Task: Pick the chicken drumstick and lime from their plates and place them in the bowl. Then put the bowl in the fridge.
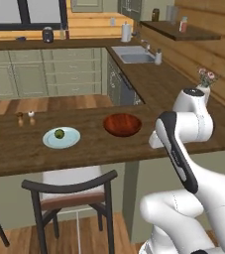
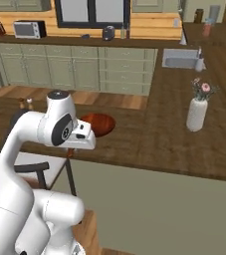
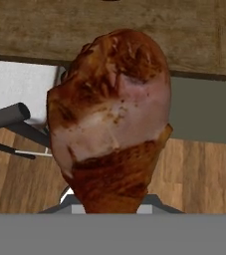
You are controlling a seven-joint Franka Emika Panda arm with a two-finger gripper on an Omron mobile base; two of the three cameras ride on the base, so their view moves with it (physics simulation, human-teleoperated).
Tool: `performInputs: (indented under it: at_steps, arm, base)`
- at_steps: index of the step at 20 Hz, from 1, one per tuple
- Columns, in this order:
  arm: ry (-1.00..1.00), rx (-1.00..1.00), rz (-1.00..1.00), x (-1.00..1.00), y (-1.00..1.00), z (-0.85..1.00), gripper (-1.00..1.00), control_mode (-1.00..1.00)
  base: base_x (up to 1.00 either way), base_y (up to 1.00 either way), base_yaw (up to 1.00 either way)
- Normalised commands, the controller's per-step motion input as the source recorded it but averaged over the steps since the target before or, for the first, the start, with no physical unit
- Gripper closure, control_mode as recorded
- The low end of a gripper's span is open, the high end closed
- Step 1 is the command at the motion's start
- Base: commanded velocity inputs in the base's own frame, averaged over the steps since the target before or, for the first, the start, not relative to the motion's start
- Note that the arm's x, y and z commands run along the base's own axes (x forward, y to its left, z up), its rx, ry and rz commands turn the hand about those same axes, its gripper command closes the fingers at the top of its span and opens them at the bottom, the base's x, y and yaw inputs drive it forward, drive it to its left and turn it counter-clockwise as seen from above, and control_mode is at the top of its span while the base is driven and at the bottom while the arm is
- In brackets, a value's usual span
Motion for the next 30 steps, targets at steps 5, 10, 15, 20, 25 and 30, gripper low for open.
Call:
performInputs:
  at_steps: [5,10,15,20,25,30]
  arm:
    - [0.00,0.00,0.00,0.00,0.00,0.00,1.00,1.00]
    - [0.00,0.00,0.00,0.00,0.00,0.00,1.00,1.00]
    - [0.00,0.00,0.00,0.00,0.00,0.00,1.00,1.00]
    - [0.00,0.00,0.00,0.00,0.00,0.00,1.00,1.00]
    - [0.00,0.00,0.00,0.00,0.00,0.00,1.00,1.00]
    - [0.00,0.00,0.00,0.00,0.00,0.00,1.00,1.00]
  base:
    - [1.00,-0.10,0.07]
    - [0.21,-0.84,0.03]
    - [0.41,-0.25,0.00]
    - [0.53,0.62,0.06]
    - [0.94,0.46,0.09]
    - [0.67,0.00,0.05]
